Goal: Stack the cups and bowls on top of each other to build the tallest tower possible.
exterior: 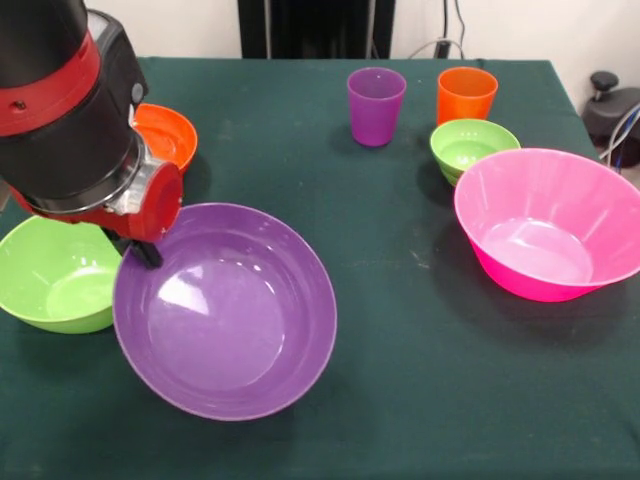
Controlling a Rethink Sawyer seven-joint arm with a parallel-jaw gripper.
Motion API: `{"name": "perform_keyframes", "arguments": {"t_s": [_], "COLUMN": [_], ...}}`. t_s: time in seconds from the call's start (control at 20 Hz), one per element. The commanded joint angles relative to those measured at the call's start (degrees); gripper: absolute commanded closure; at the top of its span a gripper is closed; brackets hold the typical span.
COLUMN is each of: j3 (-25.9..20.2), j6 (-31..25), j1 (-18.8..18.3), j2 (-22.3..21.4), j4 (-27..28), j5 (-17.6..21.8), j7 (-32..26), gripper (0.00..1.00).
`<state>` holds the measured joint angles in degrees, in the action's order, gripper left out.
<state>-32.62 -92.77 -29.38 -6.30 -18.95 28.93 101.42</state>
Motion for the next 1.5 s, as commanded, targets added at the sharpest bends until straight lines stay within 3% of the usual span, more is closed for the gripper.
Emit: {"name": "perform_keyframes", "arguments": {"t_s": [0.05,0.45,0.7,1.0,1.25,1.5], "j3": [-3.57,-0.65,-0.26,-0.84,-1.78,-1.85], "j6": [1.23,1.98,3.21,5.53,5.93,7.48], "j1": [0.26,-2.9,-4.67,-5.39,-5.13,-4.74], "j2": [-0.51,-4.55,-4.4,-3.09,0.06,0.58], "j4": [-4.4,-15.77,-18.93,-20.15,-17.04,-17.29], "j5": [-0.86,-8.22,-9.27,-9.13,-7.75,-7.91], "j7": [-13.5,-12.63,-14.82,-15.17,-16.33,-15.77], "gripper": [1.0,1.0,1.0,1.0,1.0,1.0]}}
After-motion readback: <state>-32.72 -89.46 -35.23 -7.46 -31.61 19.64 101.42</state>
